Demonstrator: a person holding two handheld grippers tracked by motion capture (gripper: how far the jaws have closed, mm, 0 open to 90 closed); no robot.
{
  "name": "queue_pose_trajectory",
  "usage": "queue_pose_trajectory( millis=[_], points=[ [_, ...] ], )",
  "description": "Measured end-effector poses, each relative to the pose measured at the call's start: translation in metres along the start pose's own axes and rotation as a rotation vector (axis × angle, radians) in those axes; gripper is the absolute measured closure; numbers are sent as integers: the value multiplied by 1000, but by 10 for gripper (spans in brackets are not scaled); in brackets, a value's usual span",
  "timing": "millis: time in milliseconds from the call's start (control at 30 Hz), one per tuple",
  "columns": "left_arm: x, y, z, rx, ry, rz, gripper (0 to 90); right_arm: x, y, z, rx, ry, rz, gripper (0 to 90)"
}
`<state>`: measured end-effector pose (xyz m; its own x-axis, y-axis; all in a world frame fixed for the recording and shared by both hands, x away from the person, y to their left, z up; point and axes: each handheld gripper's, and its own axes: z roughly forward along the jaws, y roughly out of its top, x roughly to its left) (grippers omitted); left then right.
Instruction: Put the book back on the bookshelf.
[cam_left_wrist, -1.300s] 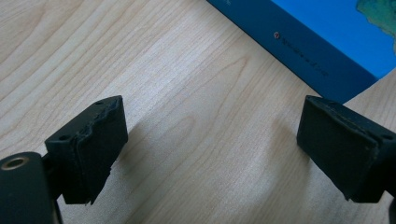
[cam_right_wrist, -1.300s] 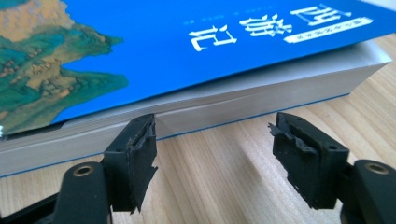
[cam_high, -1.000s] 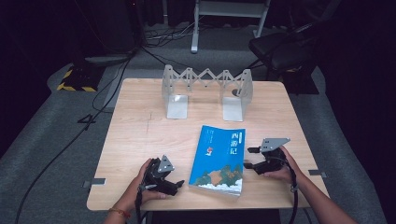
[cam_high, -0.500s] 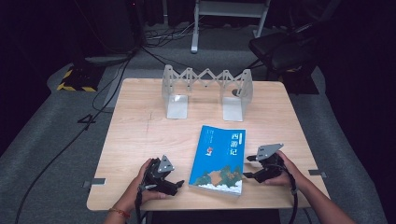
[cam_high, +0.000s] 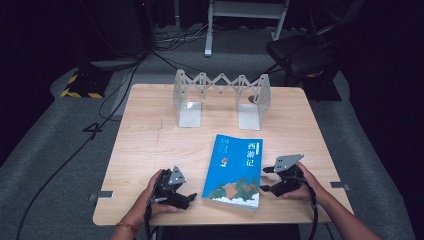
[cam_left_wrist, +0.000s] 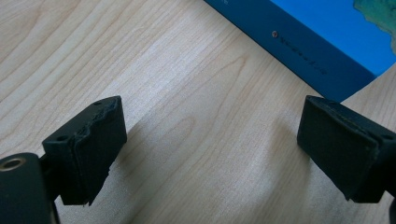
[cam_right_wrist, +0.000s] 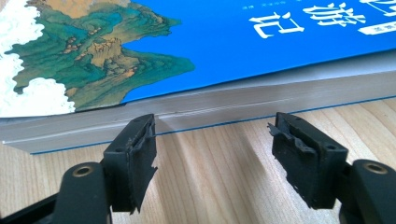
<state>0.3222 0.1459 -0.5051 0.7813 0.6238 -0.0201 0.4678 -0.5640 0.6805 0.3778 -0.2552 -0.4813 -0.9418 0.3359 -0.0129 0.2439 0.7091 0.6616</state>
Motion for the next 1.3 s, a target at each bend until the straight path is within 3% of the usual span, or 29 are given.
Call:
queue_pose_trajectory(
  millis=[467,567,733,800,867,900,967,1067,1300],
  points=[
    [0,0,0,2,2,1,89,-1,4,-7,-65,6,36,312],
    [0,1,-3,29,13,-8,93,0,8,-11,-90,-1,46,312],
    [-2,4,-10,45,-12,2,186,1,16,-15,-112,-11,37,311],
    [-3,7,-16,20,-22,17,163,1,19,-16,-120,-14,40,307],
    [-6,12,-21,-16,-30,2,167,1,21,-17,-128,-15,45,307],
    [-12,20,-25,-47,-31,7,173,1,23,-18,-131,-17,46,306],
    [-15,23,-25,-52,-33,22,172,1,24,-18,-133,-20,46,306],
    [-37,39,-23,-90,-66,65,175,2,30,-19,-131,-31,48,302],
    [-80,63,3,-94,-124,136,192,3,39,-21,-138,-43,54,301]
  ],
)
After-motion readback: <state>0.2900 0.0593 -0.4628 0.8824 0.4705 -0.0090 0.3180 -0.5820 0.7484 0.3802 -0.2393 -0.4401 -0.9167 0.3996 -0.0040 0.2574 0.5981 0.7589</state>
